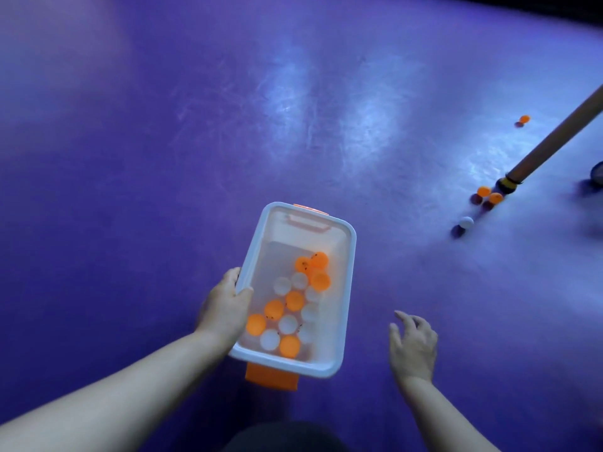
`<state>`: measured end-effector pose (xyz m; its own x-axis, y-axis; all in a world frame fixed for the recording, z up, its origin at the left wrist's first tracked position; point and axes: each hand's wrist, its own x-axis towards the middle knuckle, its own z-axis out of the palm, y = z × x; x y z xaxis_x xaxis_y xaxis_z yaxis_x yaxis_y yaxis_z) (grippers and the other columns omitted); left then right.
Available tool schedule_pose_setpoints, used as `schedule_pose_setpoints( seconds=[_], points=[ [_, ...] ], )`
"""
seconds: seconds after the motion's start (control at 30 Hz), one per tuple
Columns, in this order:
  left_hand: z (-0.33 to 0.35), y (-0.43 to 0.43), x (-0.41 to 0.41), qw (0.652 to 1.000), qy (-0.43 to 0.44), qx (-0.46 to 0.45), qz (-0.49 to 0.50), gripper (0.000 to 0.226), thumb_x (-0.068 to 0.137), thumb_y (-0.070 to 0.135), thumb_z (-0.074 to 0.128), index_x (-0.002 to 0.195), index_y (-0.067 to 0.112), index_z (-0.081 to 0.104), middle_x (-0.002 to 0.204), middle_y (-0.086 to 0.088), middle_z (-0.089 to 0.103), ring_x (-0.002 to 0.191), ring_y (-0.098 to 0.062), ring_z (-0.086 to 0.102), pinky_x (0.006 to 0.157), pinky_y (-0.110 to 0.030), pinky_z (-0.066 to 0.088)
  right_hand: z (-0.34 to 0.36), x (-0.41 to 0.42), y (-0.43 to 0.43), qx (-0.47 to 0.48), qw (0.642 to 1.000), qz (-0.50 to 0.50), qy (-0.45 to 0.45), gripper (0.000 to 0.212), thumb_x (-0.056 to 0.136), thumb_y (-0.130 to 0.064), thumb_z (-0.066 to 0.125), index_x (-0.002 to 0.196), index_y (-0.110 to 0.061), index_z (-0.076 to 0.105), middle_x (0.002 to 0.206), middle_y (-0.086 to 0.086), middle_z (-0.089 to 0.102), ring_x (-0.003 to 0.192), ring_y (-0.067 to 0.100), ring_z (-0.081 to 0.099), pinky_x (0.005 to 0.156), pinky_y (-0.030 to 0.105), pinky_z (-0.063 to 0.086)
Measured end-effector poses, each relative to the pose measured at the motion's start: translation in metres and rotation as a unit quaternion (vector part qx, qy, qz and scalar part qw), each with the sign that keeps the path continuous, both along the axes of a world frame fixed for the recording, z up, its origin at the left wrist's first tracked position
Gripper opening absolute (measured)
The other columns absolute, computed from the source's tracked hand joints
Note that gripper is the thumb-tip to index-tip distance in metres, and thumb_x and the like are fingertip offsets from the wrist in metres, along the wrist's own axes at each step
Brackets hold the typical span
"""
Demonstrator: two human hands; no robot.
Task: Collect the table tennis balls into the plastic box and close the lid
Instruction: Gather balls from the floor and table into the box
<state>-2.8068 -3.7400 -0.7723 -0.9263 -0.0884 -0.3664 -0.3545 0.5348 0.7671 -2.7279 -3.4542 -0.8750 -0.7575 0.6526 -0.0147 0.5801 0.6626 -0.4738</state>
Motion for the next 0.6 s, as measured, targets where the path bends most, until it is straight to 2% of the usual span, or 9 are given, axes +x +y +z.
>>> schedule_pose_setpoints(
  seconds=[0.07,0.13,0.23,0.3,0.43,0.53,0.6],
  points=[
    [0.0,0.001,0.0,1.0,-0.005,-0.001,-0.003,0.029,0.089,0.019,0.05,0.117,0.024,0.053,0.107,-0.002,0.067,0.096,-0.03,0.062,0.085,-0.044,0.051,-0.013,0.015,0.004,0.008,0.986,0.031,-0.161,0.045,0.095,-0.027,0.05,0.14,-0.025,0.044,0.151,0.012,0.03,0.138,0.031,0.025,0.108,0.041,0.03],
    [0.0,0.001,0.0,1.0,-0.004,-0.001,-0.005,0.028,0.088,0.02,0.05,0.115,0.025,0.054,0.106,-0.003,0.067,0.095,-0.03,0.062,0.085,-0.045,0.052,-0.02,0.024,0.007,-0.002,0.968,0.068,-0.24,0.05,0.097,-0.025,0.045,0.145,-0.031,0.033,0.159,0.007,0.013,0.145,0.025,0.013,0.114,0.039,0.022],
    [0.0,0.0,-0.001,1.0,-0.002,0.0,-0.006,0.027,0.087,0.022,0.05,0.114,0.026,0.054,0.105,-0.002,0.067,0.094,-0.029,0.062,0.085,-0.045,0.051,-0.022,0.031,0.012,-0.022,0.963,0.045,-0.265,0.049,0.094,-0.008,0.04,0.141,-0.024,0.043,0.158,0.007,0.018,0.145,0.024,0.016,0.115,0.038,0.022],
    [-0.002,0.001,-0.001,1.0,-0.001,-0.002,-0.002,0.03,0.086,0.025,0.049,0.116,0.025,0.054,0.106,-0.002,0.066,0.094,-0.029,0.061,0.085,-0.045,0.051,-0.023,0.038,0.019,-0.044,0.966,-0.011,-0.255,0.046,0.096,-0.006,0.036,0.137,-0.021,0.047,0.155,0.008,0.024,0.141,0.026,0.022,0.107,0.038,0.033],
    [-0.006,0.003,-0.001,1.0,-0.008,-0.009,-0.001,0.031,0.09,0.019,0.048,0.12,0.023,0.053,0.105,-0.002,0.065,0.094,-0.029,0.061,0.084,-0.045,0.051,-0.03,0.051,0.029,-0.057,0.978,-0.011,-0.203,0.038,0.094,-0.008,0.044,0.13,-0.014,0.054,0.139,0.01,0.045,0.125,0.028,0.04,0.092,0.036,0.042],
    [-0.01,0.008,-0.001,1.0,-0.013,-0.003,-0.004,0.029,0.09,0.018,0.047,0.118,0.024,0.053,0.102,-0.001,0.065,0.092,-0.028,0.061,0.084,-0.045,0.052,-0.016,0.034,0.021,-0.126,0.988,-0.066,-0.062,0.032,0.09,-0.025,0.058,0.116,-0.008,0.062,0.112,0.015,0.064,0.106,0.034,0.057,0.081,0.034,0.041],
    [-0.013,0.013,-0.004,1.0,-0.016,0.004,-0.006,0.028,0.09,0.018,0.046,0.116,0.027,0.053,0.1,0.002,0.065,0.092,-0.026,0.061,0.083,-0.045,0.053,0.01,0.011,0.006,-0.195,0.975,-0.088,0.061,0.044,0.08,-0.05,0.052,0.094,-0.01,0.065,0.081,0.009,0.065,0.081,0.03,0.06,0.065,0.028,0.04]
  ],
)
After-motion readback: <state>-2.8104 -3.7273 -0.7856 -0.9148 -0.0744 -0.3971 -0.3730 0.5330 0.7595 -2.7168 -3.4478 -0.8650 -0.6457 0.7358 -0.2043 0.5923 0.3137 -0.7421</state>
